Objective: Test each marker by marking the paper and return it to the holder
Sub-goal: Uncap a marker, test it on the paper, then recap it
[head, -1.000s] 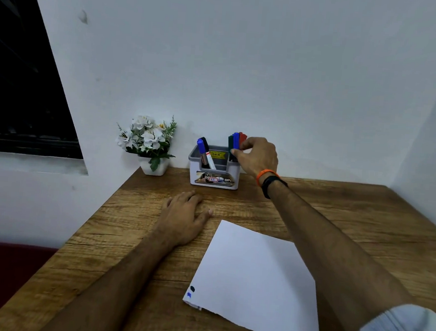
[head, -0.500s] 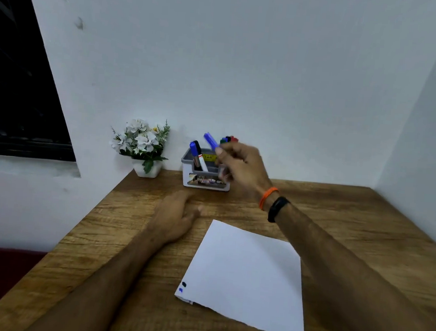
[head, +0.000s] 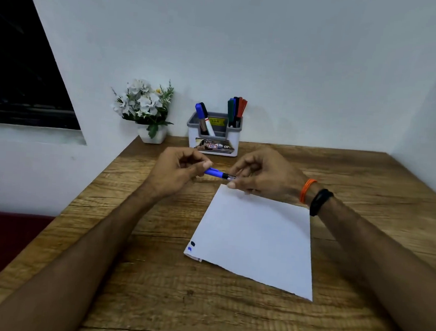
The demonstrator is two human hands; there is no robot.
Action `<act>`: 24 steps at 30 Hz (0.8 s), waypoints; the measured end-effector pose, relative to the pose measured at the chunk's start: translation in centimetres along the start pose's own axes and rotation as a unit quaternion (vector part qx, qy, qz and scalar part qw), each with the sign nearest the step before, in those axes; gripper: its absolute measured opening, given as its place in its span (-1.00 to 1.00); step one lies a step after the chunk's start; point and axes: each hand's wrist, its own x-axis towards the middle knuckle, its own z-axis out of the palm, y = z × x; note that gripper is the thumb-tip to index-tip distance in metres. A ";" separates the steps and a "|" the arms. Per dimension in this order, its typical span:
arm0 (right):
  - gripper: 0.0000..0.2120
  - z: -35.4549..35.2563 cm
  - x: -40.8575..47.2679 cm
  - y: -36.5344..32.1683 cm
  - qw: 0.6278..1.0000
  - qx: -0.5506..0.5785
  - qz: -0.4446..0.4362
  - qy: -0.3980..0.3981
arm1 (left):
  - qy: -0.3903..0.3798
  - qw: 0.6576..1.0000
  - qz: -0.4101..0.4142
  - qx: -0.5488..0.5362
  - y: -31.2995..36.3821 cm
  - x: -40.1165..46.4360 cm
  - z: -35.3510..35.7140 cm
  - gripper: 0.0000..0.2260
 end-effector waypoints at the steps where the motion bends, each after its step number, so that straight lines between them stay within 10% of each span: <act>1: -0.78 -0.5 -0.1 0.2 1.000 0.007 0.001 0.007 | 0.006 1.000 -0.004 0.001 -0.1 0.0 -0.1 -0.92; 11: -0.88 0.6 0.2 1.0 0.950 0.295 0.028 0.095 | -0.083 0.996 -0.026 0.010 0.6 -0.5 1.0 -0.90; 24: -0.93 2.0 0.1 0.9 0.960 0.277 0.001 0.046 | -0.099 0.990 0.031 0.098 1.4 -1.1 1.8 -0.83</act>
